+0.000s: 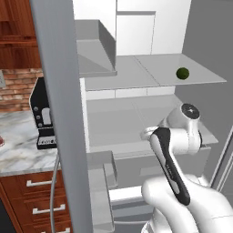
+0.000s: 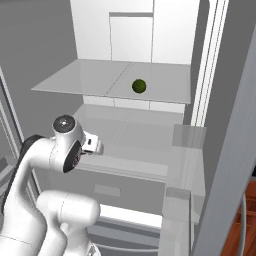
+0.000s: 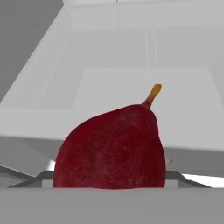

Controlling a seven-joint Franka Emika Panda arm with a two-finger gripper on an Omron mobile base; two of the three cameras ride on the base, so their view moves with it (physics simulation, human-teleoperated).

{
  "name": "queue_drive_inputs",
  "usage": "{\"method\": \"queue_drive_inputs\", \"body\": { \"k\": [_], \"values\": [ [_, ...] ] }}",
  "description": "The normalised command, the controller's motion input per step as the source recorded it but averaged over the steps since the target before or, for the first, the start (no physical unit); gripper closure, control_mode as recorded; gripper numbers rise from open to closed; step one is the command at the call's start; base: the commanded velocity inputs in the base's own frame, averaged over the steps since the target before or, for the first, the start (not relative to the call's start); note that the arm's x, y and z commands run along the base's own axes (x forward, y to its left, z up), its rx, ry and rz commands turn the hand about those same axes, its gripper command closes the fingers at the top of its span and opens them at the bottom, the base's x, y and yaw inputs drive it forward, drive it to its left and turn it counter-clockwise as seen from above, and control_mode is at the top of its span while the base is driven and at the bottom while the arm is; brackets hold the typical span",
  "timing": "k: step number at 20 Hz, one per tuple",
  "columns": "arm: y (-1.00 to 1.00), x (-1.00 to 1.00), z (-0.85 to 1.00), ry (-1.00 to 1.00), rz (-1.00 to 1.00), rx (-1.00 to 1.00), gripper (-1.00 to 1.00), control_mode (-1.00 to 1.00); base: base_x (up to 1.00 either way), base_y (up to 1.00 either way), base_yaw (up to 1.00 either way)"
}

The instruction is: Open the fridge, remove the pear, lime, and steak, and place them on any counter.

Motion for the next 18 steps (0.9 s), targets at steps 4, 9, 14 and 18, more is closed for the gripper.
{"method": "queue_drive_inputs", "body": {
  "k": [4, 9, 14, 18],
  "values": [
    [-0.06, -1.00, 1.00, 0.00, 0.00, -0.04, 1.00, -1.00, 0.00, 0.00, 0.00],
    [0.00, -0.83, 1.00, 0.01, 0.00, -0.03, 1.00, -1.00, 0.00, 0.00, 0.00],
    [0.00, -0.71, 0.98, 0.00, -0.01, -0.05, 1.00, -1.00, 0.00, 0.00, 0.00],
    [-0.04, -0.54, 0.77, 0.02, -0.03, -0.03, 1.00, -1.00, 0.00, 0.00, 0.00]
  ]
}}
